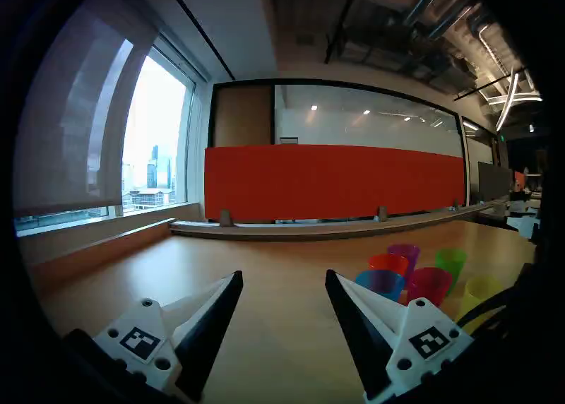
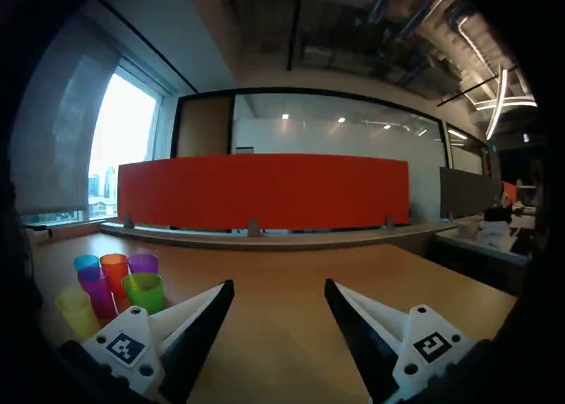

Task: Pour water

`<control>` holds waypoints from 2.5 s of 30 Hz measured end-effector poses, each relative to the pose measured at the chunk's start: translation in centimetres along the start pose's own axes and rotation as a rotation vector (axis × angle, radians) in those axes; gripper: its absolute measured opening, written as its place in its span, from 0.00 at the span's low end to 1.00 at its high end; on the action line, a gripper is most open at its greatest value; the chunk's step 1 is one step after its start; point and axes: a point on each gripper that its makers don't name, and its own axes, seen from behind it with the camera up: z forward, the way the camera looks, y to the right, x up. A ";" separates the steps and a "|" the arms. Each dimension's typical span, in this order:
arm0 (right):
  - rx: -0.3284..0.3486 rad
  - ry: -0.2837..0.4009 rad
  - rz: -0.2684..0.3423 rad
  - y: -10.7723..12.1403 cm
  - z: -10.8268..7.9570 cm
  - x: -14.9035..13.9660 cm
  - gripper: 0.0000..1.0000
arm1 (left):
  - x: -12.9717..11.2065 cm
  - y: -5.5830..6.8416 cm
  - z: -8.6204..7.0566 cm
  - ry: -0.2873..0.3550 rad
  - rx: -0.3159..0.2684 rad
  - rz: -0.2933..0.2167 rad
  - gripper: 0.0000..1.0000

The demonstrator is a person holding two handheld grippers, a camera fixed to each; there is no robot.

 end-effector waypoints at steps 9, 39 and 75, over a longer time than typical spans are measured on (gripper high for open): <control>-0.001 0.000 -0.001 0.1 -0.4 -0.1 1.00 | 0.1 0.0 -0.1 0.000 0.000 0.000 0.86; 0.031 -0.004 -0.037 -0.2 -0.1 6.6 1.00 | 7.6 0.7 0.9 0.011 -0.043 -0.013 0.86; 0.123 0.006 -0.042 -2.1 2.4 16.9 1.00 | 14.9 2.8 3.5 -0.077 -0.131 -0.001 0.86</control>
